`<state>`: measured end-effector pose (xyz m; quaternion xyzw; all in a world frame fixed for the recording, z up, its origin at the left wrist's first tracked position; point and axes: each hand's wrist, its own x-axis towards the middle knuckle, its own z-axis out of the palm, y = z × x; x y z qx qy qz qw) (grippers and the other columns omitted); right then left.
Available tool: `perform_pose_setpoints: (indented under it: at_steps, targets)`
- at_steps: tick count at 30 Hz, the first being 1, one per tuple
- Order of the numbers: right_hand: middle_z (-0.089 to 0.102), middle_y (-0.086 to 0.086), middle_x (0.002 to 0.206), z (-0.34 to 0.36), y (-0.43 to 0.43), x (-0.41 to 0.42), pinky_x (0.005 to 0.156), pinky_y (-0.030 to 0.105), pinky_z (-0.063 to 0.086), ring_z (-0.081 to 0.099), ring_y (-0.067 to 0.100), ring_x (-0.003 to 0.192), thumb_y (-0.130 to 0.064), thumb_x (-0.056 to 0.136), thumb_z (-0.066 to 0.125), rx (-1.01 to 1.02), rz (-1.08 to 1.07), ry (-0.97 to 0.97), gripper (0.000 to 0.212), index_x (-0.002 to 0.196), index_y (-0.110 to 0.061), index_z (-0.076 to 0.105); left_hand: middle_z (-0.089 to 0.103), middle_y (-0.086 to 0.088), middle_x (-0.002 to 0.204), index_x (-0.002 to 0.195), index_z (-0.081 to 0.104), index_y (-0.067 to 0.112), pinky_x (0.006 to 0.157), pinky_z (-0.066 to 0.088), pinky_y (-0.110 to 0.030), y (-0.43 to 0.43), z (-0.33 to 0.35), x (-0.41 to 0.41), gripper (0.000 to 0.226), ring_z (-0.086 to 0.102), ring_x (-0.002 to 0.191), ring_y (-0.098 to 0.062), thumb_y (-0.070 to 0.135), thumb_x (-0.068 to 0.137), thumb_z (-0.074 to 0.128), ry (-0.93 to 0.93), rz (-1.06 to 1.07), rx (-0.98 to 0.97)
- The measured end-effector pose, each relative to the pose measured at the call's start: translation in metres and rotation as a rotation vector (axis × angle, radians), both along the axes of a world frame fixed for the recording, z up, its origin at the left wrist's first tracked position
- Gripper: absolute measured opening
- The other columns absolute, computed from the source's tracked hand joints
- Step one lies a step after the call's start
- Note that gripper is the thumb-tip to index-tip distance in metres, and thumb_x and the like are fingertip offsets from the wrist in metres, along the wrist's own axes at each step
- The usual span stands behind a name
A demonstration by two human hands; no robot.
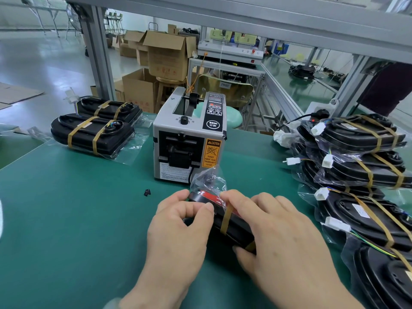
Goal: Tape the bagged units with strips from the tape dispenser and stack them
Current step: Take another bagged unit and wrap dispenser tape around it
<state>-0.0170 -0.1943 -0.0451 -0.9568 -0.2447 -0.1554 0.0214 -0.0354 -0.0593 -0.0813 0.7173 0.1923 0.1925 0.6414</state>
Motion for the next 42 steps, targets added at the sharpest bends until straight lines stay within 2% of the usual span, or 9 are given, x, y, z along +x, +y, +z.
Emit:
perform_pose_setpoints:
  at_steps: [18,24,26,28,31,34,37,40,42]
  targets:
    - [0.055,-0.009,0.074,0.001,0.001,0.000,0.049,0.029,0.043,0.053,0.020,0.064,-0.035,0.035,0.086,-0.008,-0.006,0.019,0.087,0.116,-0.039,0.059,0.051,0.026,0.111,0.058,0.074,0.022,0.068,0.024,0.012,-0.001,-0.007,0.006,0.021,0.039,0.096,0.031,0.027,0.078,0.069,0.011,0.011,0.002]
    - [0.056,-0.009,0.074,0.002,0.001,0.001,0.048,0.030,0.044,0.054,0.020,0.064,-0.034,0.034,0.087,-0.021,-0.002,0.043,0.087,0.116,-0.038,0.060,0.054,0.025,0.107,0.062,0.073,0.030,0.068,0.029,0.008,0.002,-0.006,0.010,0.011,0.044,0.094,0.027,0.032,0.073,0.071,0.024,0.026,-0.014]
    - [0.056,-0.009,0.074,0.003,0.001,0.001,0.048,0.030,0.043,0.054,0.020,0.064,-0.035,0.034,0.087,-0.030,-0.001,0.064,0.086,0.116,-0.038,0.059,0.060,0.018,0.103,0.069,0.071,0.022,0.065,0.036,0.001,0.004,-0.007,0.012,0.013,0.054,0.087,0.015,0.034,0.067,0.075,0.042,0.050,-0.068]
    - [0.055,-0.009,0.074,0.004,0.000,0.001,0.048,0.029,0.043,0.054,0.019,0.064,-0.036,0.035,0.086,-0.034,0.003,0.076,0.086,0.116,-0.039,0.058,0.065,0.005,0.099,0.088,0.065,0.025,0.065,0.042,-0.005,0.009,-0.008,0.016,0.036,0.060,0.084,0.000,0.038,0.060,0.083,0.069,0.030,-0.163]
    - [0.055,-0.010,0.076,0.005,-0.002,0.001,0.050,0.028,0.042,0.053,0.019,0.065,-0.038,0.037,0.084,-0.036,0.001,0.088,0.086,0.118,-0.040,0.056,0.063,0.003,0.115,0.118,0.055,0.024,0.087,0.045,-0.018,0.013,-0.007,0.021,0.068,0.060,0.106,-0.008,0.041,0.060,0.087,0.080,-0.093,-0.285]
    - [0.054,-0.011,0.084,0.010,-0.003,0.003,0.058,0.028,0.043,0.051,0.018,0.074,-0.042,0.050,0.079,-0.054,0.026,0.123,0.083,0.126,-0.046,0.044,0.069,0.009,0.103,0.114,0.062,0.029,0.068,0.046,-0.006,0.014,-0.004,0.028,0.045,0.065,0.086,0.004,0.036,0.072,0.076,0.057,-0.165,-0.231]
    - [0.044,-0.015,0.100,0.010,-0.007,0.009,0.077,0.026,0.039,0.040,0.013,0.093,-0.048,0.073,0.058,-0.028,0.063,0.132,0.078,0.132,-0.053,0.007,0.073,0.005,0.086,0.096,0.074,0.026,0.067,0.049,-0.019,0.022,-0.001,0.036,0.016,0.062,0.073,-0.009,0.032,0.088,0.062,0.096,-0.127,-0.223]
    - [0.044,-0.017,0.099,0.011,-0.011,0.016,0.078,0.024,0.036,0.039,0.010,0.094,-0.050,0.074,0.056,0.022,0.062,0.131,0.078,0.132,-0.054,0.004,0.064,0.010,0.070,0.084,0.075,0.036,0.055,0.044,-0.011,0.030,-0.001,0.037,0.023,0.049,0.059,-0.008,0.036,0.091,0.054,0.084,-0.160,-0.093]
    - [0.043,-0.018,0.095,0.012,-0.013,0.019,0.073,0.023,0.033,0.038,0.009,0.092,-0.052,0.073,0.057,0.034,0.070,0.131,0.077,0.132,-0.055,0.006,0.067,0.020,0.078,0.078,0.071,0.042,0.063,0.043,-0.001,0.032,0.000,0.035,0.011,0.056,0.066,0.002,0.043,0.081,0.061,-0.042,-0.132,0.173]
